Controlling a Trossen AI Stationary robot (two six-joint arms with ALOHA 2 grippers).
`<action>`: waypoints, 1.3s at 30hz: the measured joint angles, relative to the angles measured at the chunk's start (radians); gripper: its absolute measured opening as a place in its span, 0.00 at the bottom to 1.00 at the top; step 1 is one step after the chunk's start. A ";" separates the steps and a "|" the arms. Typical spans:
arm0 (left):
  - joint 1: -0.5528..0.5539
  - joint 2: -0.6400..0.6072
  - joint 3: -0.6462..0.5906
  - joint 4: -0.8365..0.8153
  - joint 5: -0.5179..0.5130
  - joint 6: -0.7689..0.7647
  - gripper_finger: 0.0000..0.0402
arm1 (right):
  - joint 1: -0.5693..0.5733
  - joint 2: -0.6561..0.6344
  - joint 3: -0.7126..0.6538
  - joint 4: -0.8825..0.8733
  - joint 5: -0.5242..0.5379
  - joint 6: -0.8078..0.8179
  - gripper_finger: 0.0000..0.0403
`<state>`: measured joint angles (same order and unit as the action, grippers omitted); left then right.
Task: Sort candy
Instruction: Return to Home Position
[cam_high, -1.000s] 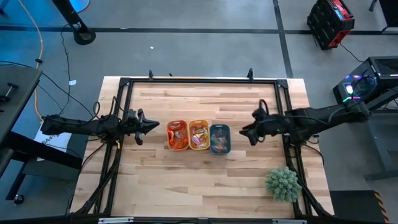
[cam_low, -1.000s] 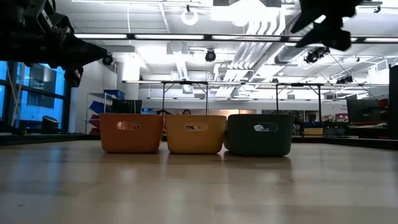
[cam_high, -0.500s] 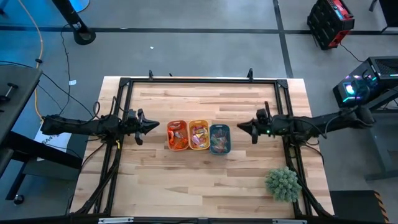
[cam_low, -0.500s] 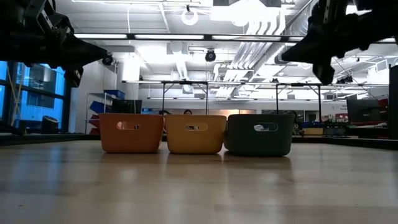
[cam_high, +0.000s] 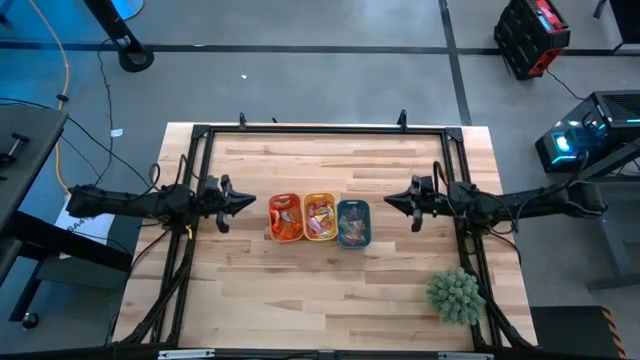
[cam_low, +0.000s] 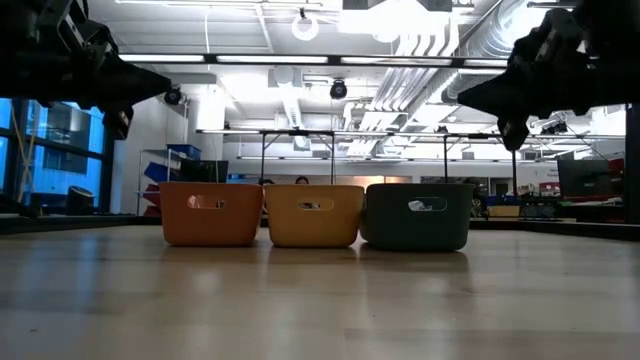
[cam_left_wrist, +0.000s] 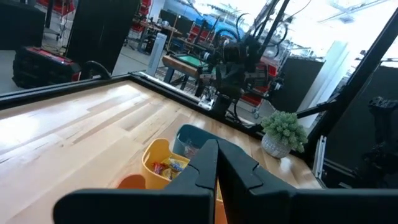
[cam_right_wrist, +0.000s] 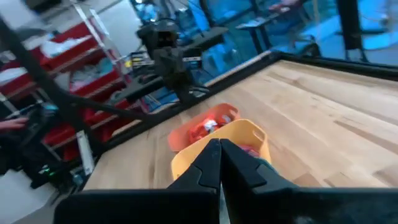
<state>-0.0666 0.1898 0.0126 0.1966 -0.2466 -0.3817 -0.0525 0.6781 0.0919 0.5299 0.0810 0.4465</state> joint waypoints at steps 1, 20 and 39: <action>0.000 -0.012 0.000 -0.003 0.000 0.000 0.00 | 0.000 0.000 -0.018 0.033 -0.012 -0.006 0.00; -0.014 -0.187 0.000 -0.156 0.010 -0.007 0.00 | 0.000 0.002 -0.080 -0.303 -0.006 0.095 0.00; 0.000 -0.186 0.000 -0.156 0.011 -0.008 0.00 | -0.016 -0.678 -0.082 -0.391 -0.068 0.095 0.00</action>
<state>-0.0664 0.0036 0.0124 0.0410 -0.2355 -0.3901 -0.0689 -0.0002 0.0101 0.1387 0.0134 0.5419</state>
